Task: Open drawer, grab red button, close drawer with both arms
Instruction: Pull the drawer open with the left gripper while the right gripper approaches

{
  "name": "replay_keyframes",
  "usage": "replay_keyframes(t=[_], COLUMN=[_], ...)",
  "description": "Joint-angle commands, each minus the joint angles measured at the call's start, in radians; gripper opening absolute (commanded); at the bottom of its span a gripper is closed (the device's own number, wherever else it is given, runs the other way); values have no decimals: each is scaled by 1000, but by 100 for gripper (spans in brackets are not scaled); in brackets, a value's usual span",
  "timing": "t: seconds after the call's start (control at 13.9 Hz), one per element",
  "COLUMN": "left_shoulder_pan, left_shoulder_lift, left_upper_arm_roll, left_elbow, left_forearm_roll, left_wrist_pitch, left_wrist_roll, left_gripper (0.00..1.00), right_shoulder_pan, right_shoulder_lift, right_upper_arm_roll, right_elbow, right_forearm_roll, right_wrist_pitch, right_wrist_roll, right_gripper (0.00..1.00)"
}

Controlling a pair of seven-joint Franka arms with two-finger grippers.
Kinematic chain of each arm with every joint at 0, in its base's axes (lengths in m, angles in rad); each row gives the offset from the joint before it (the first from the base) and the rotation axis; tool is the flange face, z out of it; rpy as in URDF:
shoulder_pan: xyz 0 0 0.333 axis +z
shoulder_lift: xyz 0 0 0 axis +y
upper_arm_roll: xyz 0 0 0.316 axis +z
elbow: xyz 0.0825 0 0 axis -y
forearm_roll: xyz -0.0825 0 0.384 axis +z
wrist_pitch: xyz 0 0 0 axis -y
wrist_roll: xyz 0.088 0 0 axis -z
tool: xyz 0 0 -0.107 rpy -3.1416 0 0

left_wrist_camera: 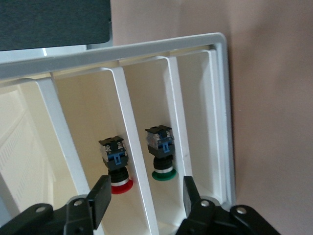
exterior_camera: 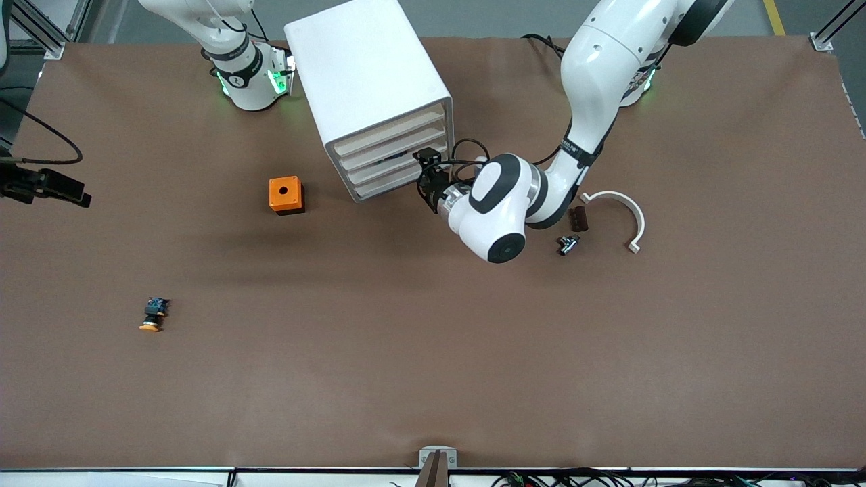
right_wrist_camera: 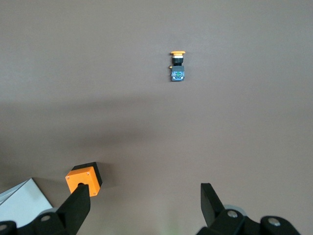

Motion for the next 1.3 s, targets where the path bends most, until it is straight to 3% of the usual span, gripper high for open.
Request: replay_keyframes(t=[0.0, 0.5, 0.86, 1.08, 1.22], left_shoulder_pan=[-15, -51, -70, -93, -94], left_shoulder_lift=[52, 77, 91, 108, 108], left_upper_arm_roll=[6, 3, 3, 3, 3], left_elbow=[16, 16, 16, 16, 18], left_forearm_roll=[-88, -156, -156, -154, -154], left_wrist_pitch=[-17, -17, -17, -17, -15], left_wrist_roll=[-30, -89, -95, -89, -89], left_gripper=[67, 67, 50, 50, 26], right_shoulder_pan=[-17, 8, 9, 38, 74], right_shoulder_lift=[35, 38, 38, 37, 32], right_upper_arm_roll=[12, 14, 17, 18, 18], right_elbow=[28, 28, 27, 21, 15], right_forearm_roll=[-14, -14, 35, 43, 44], right_wrist_pitch=[7, 0, -3, -5, -3], right_wrist_roll=[-16, 62, 110, 269, 359], right_gripper=[100, 99, 100, 100, 100])
